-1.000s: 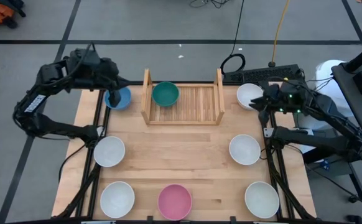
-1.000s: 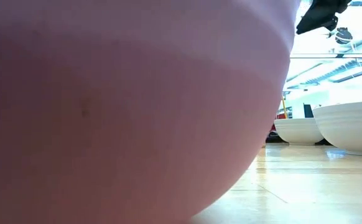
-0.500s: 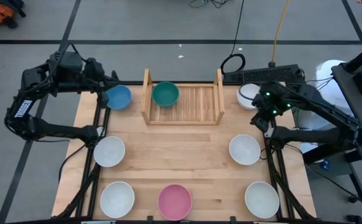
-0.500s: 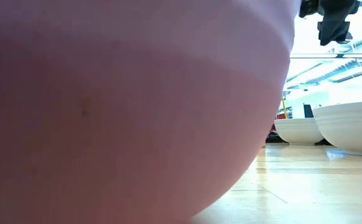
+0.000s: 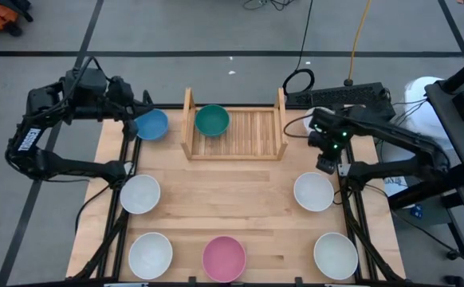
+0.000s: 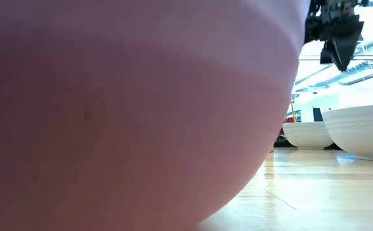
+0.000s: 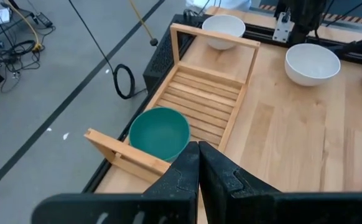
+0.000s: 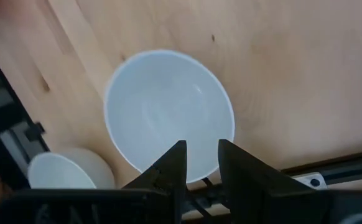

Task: Place and stack bowls onto a shelf
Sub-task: Put the middle right white bowl on the shelf

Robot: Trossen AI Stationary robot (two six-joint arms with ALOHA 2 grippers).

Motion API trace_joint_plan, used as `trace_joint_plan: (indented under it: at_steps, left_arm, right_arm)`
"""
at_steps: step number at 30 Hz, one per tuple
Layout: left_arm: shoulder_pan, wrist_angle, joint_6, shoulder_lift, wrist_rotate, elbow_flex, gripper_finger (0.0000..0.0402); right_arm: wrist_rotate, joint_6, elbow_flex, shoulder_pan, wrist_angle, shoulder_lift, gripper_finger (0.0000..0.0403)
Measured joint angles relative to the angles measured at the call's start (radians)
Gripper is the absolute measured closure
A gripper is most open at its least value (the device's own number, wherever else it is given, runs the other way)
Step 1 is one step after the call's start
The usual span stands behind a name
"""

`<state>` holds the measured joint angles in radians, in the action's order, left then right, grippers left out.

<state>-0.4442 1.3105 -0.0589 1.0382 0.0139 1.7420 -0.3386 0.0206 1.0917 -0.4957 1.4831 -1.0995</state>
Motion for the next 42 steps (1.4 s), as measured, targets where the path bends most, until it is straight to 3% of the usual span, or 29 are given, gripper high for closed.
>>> trace_joint_plan:
  at_steps: [17, 37, 42]
  left_arm:
    - [0.0, 0.004, -0.015, 0.0, 0.0, 0.0, 0.0394]
    - [0.0, 0.004, -0.015, 0.0, -0.004, 0.0, 0.0394]
    - [0.0, 0.004, -0.015, 0.0, -0.005, 0.0, 0.0394]
  right_arm:
    - [-0.007, 0.067, -0.295, 0.0, -0.201, -0.034, 0.0319]
    - [0.023, 0.044, -0.295, 0.04, -0.342, -0.034, 0.0319]
    - [0.019, -0.02, -0.366, 0.04, -0.463, -0.034, 0.0319]
